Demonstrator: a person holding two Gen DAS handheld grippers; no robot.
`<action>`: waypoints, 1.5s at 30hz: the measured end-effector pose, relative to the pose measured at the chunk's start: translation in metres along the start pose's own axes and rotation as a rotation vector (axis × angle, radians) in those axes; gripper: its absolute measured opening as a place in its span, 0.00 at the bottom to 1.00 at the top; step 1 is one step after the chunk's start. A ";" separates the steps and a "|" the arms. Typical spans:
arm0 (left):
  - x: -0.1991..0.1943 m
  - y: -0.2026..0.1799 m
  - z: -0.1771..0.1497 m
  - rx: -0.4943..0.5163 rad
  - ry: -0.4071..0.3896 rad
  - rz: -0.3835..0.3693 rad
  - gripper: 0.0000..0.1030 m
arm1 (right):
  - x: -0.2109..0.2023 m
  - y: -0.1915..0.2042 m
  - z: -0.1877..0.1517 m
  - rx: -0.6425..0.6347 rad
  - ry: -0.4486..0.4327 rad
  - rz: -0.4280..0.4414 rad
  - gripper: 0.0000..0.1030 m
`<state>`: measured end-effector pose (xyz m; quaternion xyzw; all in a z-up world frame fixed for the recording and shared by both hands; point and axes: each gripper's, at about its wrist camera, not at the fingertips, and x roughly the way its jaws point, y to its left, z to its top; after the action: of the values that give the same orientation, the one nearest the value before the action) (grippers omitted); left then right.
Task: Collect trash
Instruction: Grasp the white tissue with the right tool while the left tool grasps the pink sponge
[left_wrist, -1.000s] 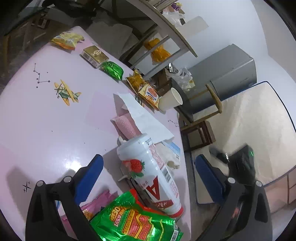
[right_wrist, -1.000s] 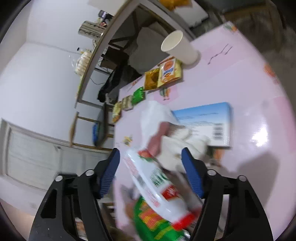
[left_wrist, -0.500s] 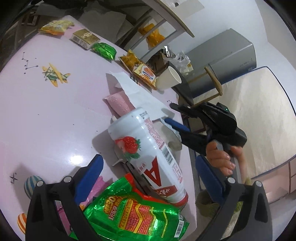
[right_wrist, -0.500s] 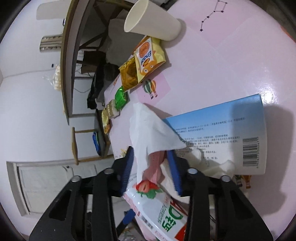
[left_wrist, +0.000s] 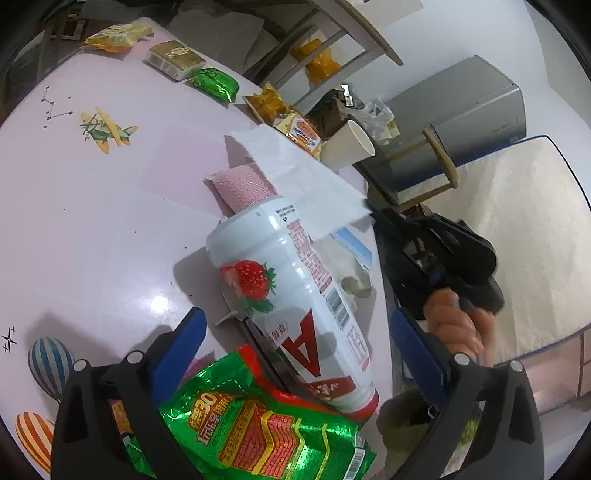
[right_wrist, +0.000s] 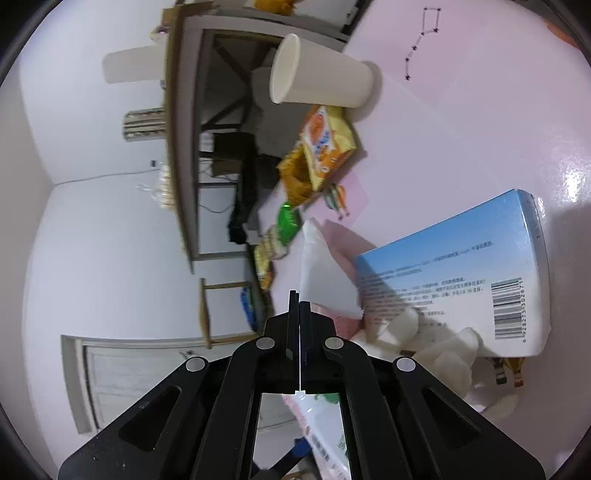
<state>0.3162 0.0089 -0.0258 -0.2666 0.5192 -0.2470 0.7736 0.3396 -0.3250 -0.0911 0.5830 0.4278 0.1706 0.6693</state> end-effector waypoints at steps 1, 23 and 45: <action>0.001 0.000 0.001 -0.006 -0.002 0.002 0.95 | -0.002 0.001 -0.001 -0.003 -0.002 0.022 0.00; 0.039 -0.103 0.053 0.605 0.040 0.342 0.91 | -0.133 0.033 -0.029 -0.369 -0.248 -0.012 0.00; 0.133 -0.112 0.072 0.690 0.227 0.644 0.22 | -0.151 -0.005 -0.032 -0.351 -0.231 0.013 0.00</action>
<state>0.4167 -0.1505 -0.0173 0.2083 0.5443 -0.1803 0.7924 0.2274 -0.4157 -0.0379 0.4759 0.3083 0.1789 0.8040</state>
